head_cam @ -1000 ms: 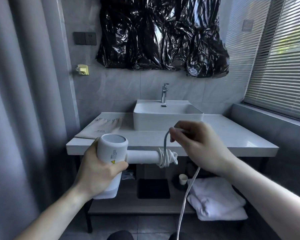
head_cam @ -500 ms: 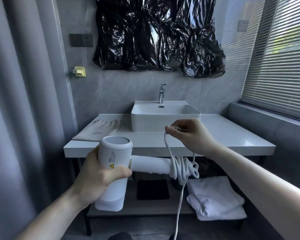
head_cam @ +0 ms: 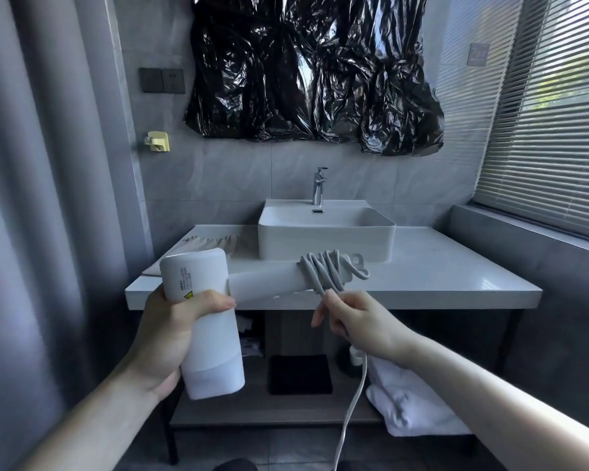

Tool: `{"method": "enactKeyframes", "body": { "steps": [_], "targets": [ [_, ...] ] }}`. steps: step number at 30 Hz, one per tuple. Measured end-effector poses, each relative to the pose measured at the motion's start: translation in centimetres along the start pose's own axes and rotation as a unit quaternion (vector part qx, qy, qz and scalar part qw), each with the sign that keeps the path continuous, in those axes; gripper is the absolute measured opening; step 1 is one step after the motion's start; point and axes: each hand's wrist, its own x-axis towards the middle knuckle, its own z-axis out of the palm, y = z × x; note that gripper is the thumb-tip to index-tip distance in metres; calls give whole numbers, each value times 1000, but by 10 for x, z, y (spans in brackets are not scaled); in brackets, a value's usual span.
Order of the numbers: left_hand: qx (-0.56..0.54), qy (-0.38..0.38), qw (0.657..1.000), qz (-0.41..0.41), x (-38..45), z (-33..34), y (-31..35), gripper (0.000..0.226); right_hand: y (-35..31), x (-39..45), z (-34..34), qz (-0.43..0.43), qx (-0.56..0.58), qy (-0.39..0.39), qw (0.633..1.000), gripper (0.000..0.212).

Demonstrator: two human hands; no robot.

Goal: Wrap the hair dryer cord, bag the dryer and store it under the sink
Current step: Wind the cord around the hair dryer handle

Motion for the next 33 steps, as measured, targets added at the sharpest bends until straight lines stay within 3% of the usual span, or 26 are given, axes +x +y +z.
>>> {"method": "enactKeyframes", "body": {
  "steps": [5, 12, 17, 26, 33],
  "targets": [
    [-26, 43, 998, -24, 8, -5, -2, 65, 1, -18, 13, 34, 42, -25, 998, 62],
    [-47, 153, 987, 4, 27, -20, 3, 39, -15, -52, 10, -5, -84, -31, 996, 41],
    [-15, 180, 983, 33, 26, -20, -5, 25, -47, -72, 2, -70, -148, -16, 986, 31],
    [100, 157, 979, 85, 21, -13, -13, 37, -76, -71, -15, -92, -98, 56, 989, 36],
    [168, 95, 978, 83, 11, -8, -24, 44, -81, -56, -23, -133, -146, 111, 974, 43]
  ]
}}
